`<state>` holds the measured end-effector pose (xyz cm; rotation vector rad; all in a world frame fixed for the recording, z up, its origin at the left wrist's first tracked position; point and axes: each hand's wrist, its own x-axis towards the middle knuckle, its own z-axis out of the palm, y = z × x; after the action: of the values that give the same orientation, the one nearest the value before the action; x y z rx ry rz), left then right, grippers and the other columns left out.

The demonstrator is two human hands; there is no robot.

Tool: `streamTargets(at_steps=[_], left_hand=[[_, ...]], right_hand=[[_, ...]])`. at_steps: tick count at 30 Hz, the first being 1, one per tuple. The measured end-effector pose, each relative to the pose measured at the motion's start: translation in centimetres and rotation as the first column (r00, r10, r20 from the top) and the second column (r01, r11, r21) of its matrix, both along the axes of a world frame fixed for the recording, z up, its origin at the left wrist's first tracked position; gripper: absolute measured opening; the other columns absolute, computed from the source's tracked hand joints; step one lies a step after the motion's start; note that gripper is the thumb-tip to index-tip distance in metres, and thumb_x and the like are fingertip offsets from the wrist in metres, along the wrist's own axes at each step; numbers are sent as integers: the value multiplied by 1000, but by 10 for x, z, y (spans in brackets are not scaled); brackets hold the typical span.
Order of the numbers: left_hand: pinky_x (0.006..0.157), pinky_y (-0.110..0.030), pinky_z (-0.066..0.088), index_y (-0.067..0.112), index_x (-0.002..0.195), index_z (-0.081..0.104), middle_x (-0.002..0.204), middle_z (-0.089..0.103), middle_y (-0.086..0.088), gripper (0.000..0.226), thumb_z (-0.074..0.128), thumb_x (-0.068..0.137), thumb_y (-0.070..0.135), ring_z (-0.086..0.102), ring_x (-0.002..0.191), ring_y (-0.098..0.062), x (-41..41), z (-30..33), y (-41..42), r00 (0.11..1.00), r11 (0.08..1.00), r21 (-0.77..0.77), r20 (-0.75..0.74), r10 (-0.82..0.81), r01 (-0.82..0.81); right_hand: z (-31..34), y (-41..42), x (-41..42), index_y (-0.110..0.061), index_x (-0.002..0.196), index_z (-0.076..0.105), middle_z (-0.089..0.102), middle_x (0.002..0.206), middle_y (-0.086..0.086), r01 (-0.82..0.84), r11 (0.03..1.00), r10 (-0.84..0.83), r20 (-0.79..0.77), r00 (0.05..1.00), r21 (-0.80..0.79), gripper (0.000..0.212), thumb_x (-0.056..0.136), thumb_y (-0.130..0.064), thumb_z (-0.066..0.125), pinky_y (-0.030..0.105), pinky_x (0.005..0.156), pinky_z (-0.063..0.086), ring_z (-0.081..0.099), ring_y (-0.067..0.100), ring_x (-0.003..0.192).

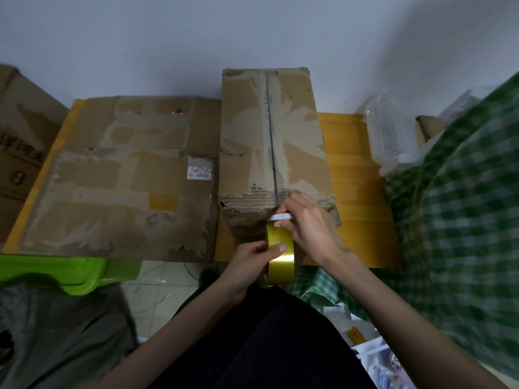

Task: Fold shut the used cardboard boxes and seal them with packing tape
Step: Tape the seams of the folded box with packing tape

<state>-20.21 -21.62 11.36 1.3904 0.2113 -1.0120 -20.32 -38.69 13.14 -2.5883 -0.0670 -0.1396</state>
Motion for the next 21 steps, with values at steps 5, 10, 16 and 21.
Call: streamTargets(at_steps=[5, 10, 16, 21], left_hand=[[96, -46, 53, 8, 109, 74, 108, 75, -16, 29, 73, 89, 29, 71, 100, -30, 1, 2, -2, 1000, 1000, 6, -20, 6, -6], [84, -37, 53, 7, 107, 75, 109, 73, -20, 27, 72, 90, 27, 69, 91, -25, 0, 6, -2, 999, 1000, 5, -30, 26, -26], [76, -32, 56, 10, 104, 75, 106, 74, -18, 21, 70, 92, 26, 70, 87, -22, 0, 10, -2, 999, 1000, 12, -27, 27, -27], [85, -40, 55, 7, 107, 75, 107, 74, -20, 25, 70, 91, 27, 69, 90, -25, 0, 8, -3, 999, 999, 20, -22, 40, -40]], right_hand=[[2, 1, 3, -19, 93, 59, 53, 94, -6, -5, 1000, 5, -15, 1000, -30, 19, 85, -14, 75, 38, 66, 50, 45, 10, 91], [3, 1, 4, -19, 93, 59, 54, 95, -5, -15, 999, 14, -29, 999, -41, 18, 86, -17, 75, 39, 66, 50, 49, 14, 94], [6, 2, 4, -16, 90, 60, 56, 93, -4, -34, 998, 33, -15, 999, -61, 17, 83, -11, 75, 36, 64, 48, 49, 15, 92], [7, 3, 5, -15, 92, 60, 56, 94, -3, -36, 994, 34, -24, 999, -103, 17, 84, -14, 76, 38, 63, 49, 51, 17, 94]])
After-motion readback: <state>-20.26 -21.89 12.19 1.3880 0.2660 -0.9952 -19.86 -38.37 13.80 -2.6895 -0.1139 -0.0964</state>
